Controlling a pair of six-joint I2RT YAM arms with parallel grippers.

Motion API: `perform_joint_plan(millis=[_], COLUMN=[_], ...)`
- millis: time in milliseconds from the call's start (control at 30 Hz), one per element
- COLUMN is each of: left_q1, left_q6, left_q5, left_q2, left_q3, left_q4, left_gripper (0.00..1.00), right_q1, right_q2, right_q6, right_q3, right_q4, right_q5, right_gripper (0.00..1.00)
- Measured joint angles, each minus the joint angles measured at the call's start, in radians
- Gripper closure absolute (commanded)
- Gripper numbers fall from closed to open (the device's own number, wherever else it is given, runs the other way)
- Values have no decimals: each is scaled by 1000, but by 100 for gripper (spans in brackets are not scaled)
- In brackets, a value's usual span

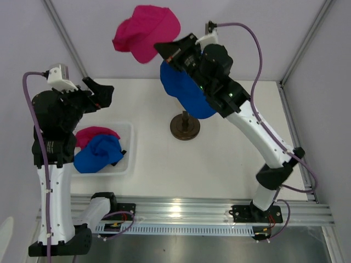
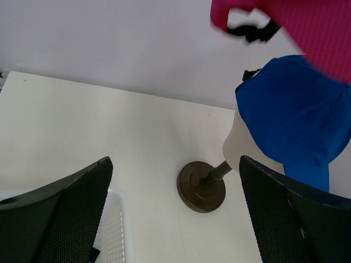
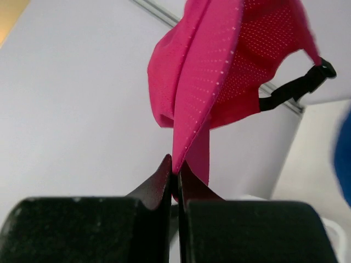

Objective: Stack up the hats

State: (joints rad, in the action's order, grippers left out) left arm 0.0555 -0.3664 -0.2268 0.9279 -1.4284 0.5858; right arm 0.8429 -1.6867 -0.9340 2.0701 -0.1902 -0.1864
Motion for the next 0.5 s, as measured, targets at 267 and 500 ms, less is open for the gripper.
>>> perform_joint_plan(millis=[267, 500], left_q1=[0, 1], left_q6=[26, -4], left_q5=[-49, -163], left_q2=[87, 92], left_q3=[19, 45], left_q4=[2, -39], left_gripper=[1, 10], right_q1=[-60, -68], right_q2=[-327, -161], right_q6=[-62, -56], right_q3=[565, 141], right_q4=[-165, -203], right_q5=[196, 68], right_gripper=[100, 100])
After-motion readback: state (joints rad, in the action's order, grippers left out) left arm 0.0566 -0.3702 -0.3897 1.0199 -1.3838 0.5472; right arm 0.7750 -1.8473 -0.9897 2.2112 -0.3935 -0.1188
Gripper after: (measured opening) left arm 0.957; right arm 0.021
